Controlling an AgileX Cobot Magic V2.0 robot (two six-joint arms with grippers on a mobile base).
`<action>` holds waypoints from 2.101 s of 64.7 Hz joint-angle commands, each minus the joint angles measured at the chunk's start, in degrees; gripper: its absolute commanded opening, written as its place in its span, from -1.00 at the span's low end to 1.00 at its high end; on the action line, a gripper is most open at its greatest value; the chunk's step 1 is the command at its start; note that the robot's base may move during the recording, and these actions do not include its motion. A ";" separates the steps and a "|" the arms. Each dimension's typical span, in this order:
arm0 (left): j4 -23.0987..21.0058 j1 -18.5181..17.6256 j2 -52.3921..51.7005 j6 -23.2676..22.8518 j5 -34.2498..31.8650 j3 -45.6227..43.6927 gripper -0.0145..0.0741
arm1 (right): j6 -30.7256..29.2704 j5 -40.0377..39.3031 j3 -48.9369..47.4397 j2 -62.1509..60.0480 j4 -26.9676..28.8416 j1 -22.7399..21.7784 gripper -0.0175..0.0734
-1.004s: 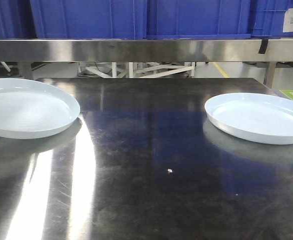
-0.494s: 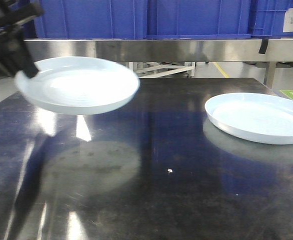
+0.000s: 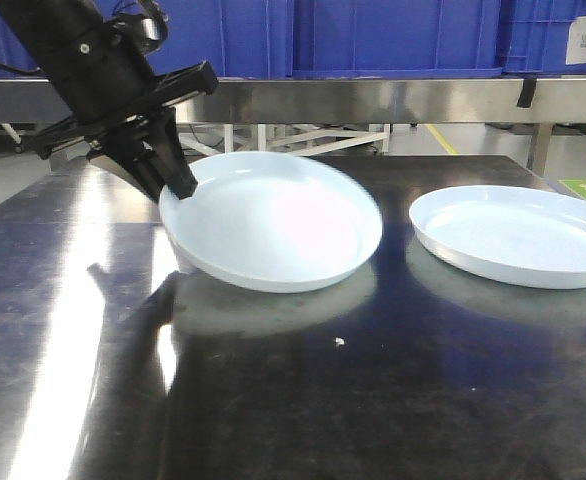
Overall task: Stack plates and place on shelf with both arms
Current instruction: 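Lift the plate with the left gripper and set it at table center, then open the left gripper and raise it away from the plate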
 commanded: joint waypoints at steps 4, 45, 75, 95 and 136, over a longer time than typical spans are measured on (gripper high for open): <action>-1.61 -0.41 -3.08 -0.71 -3.90 -1.83 0.02 | -0.58 -5.41 -0.06 -0.98 -0.12 -0.21 -0.49; 12.06 -5.67 -16.13 -0.71 -18.45 8.89 -0.28 | -0.58 -5.41 -0.06 -0.98 -0.12 -0.21 -0.49; 13.36 -5.42 -46.11 0.57 -58.07 44.69 -0.49 | -0.58 -5.41 -0.06 -0.98 -0.12 -0.21 -0.49; 14.18 -5.26 -68.23 6.67 -65.06 62.39 -0.49 | -0.58 -5.41 -0.06 -0.98 -0.12 -0.21 -0.49; 13.84 11.88 -80.02 6.67 -58.95 68.78 -0.49 | -0.58 -5.41 -0.06 -0.98 -0.12 -0.21 -0.49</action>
